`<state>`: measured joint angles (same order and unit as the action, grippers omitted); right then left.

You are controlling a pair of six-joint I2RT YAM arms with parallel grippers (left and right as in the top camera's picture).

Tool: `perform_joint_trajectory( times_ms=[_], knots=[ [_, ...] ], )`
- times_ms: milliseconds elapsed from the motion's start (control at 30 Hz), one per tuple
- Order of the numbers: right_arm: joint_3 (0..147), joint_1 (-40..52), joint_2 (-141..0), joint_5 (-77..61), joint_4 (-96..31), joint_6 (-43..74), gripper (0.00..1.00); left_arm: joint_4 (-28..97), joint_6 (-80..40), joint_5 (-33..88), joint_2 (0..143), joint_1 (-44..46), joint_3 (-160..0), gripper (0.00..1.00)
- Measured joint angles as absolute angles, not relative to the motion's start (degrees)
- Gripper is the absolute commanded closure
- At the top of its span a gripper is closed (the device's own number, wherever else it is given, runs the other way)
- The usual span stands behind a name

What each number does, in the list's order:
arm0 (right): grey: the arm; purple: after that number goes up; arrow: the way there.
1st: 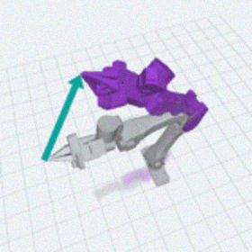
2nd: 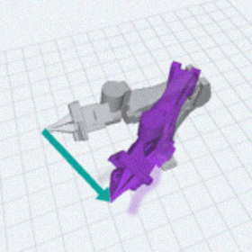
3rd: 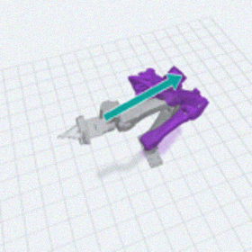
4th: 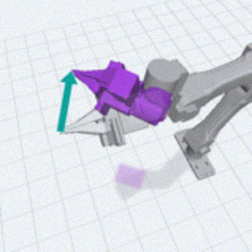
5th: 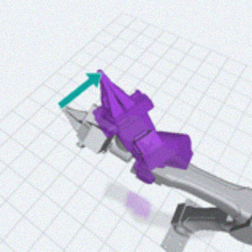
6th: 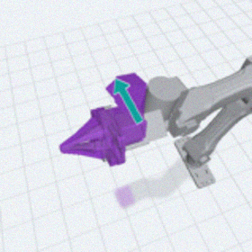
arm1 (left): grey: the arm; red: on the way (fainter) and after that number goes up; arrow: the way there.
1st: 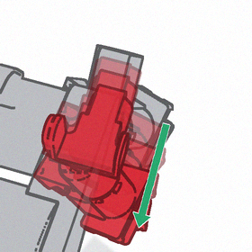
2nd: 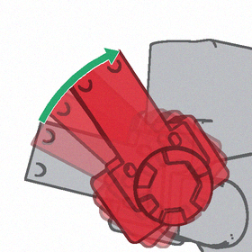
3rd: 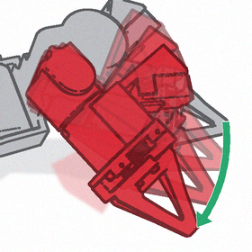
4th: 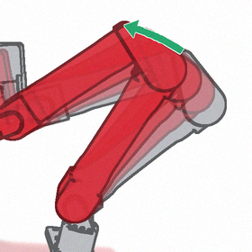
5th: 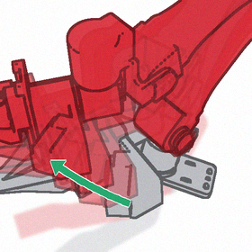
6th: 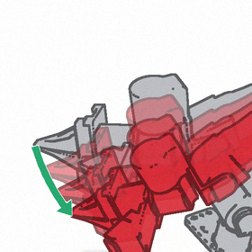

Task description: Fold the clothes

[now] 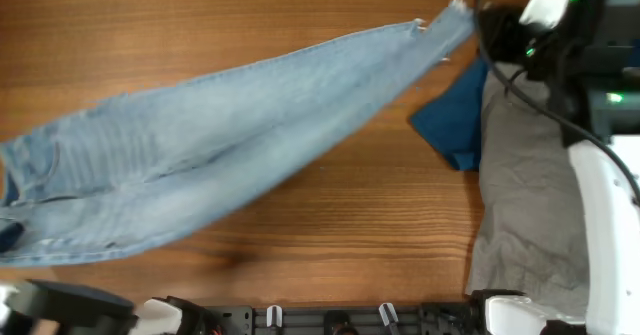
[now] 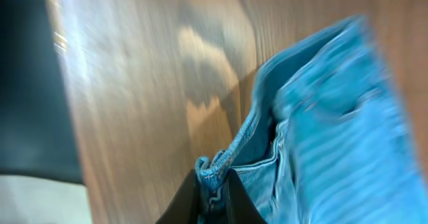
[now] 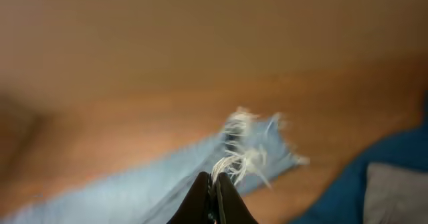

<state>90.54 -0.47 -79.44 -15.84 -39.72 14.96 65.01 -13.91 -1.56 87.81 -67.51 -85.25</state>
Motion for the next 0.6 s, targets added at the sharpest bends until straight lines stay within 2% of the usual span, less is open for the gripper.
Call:
perform_joint_trajectory(
  times_ms=[167,400,600],
  knots=[
    [92.6,-0.43,-81.43,-10.46,-39.11,18.2,0.96,64.73,-15.4,-5.34,85.19,-67.44,-86.67,0.96],
    [92.51,-0.19,-98.26,-15.68,-33.5,19.27,0.96,67.09,-16.05,-8.25,98.45,-67.11,-86.65,0.95],
    [92.49,0.25,-105.06,-18.52,-30.76,19.53,0.96,61.89,-16.69,-7.51,106.15,-66.85,-86.63,0.85]
  ],
)
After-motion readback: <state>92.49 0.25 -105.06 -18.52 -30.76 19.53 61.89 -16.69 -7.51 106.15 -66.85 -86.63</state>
